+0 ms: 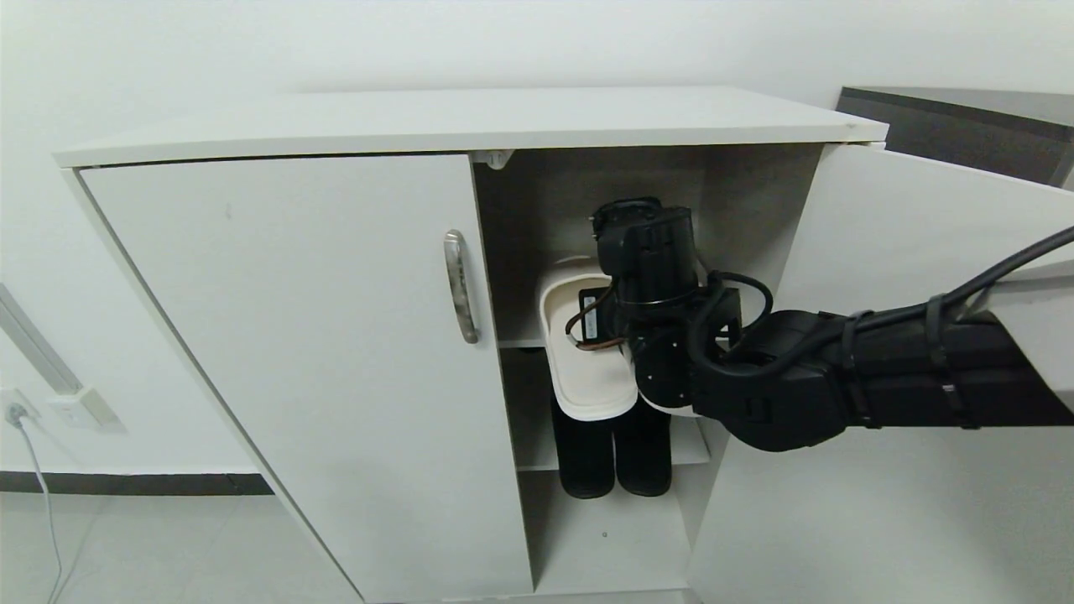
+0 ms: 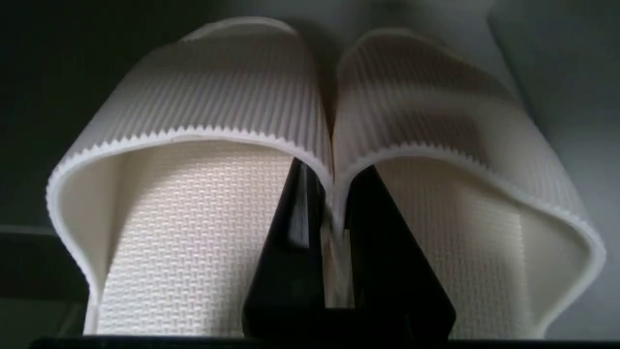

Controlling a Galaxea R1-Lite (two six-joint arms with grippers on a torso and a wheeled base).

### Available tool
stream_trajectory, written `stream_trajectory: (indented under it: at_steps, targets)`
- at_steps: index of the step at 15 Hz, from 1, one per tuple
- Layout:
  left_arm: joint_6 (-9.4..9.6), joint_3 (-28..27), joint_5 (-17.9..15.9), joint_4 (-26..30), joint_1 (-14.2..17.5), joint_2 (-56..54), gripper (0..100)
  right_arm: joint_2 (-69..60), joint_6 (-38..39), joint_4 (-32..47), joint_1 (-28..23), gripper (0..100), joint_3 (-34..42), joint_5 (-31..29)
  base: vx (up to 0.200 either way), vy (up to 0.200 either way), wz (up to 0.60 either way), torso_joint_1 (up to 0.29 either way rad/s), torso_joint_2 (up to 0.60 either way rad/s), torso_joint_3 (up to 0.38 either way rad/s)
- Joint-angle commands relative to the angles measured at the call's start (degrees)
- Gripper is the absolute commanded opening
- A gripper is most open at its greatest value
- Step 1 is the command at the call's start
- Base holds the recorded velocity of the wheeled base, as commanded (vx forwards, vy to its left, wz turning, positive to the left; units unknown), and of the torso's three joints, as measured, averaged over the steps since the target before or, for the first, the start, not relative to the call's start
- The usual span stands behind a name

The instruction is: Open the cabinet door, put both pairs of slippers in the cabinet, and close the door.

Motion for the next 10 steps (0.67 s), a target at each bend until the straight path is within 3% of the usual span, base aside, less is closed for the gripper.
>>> stream_trajectory:
  at_steps: [1, 4, 7, 10]
  targets:
    - [-0.10, 0.01, 0.01, 0.00, 0.04, 0.07, 0, 2.18, 0.04, 0.34, -0.74, 0, -1.69, 0.11, 0.000, 0.000, 0.00, 0.000, 0.00, 0.000]
    - [0.08, 0.01, 0.01, 0.00, 0.04, 0.07, 0, 2.01, 0.13, 0.34, -0.74, 0, -1.86, 0.11, 0.000, 0.000, 0.00, 0.000, 0.00, 0.000]
    - [-0.10, 0.09, 0.09, 0.00, 0.04, 0.07, 0, 1.92, 0.13, 0.34, -0.65, 0, -1.69, 0.02, 0.200, 0.000, 0.00, -0.001, 0.01, 0.004]
    - [-0.10, 0.09, 0.18, 0.00, 0.04, 0.07, 0, 2.01, 0.04, 0.43, -0.65, 0, -1.86, 0.02, 0.000, 0.000, 0.00, 0.000, 0.00, 0.000]
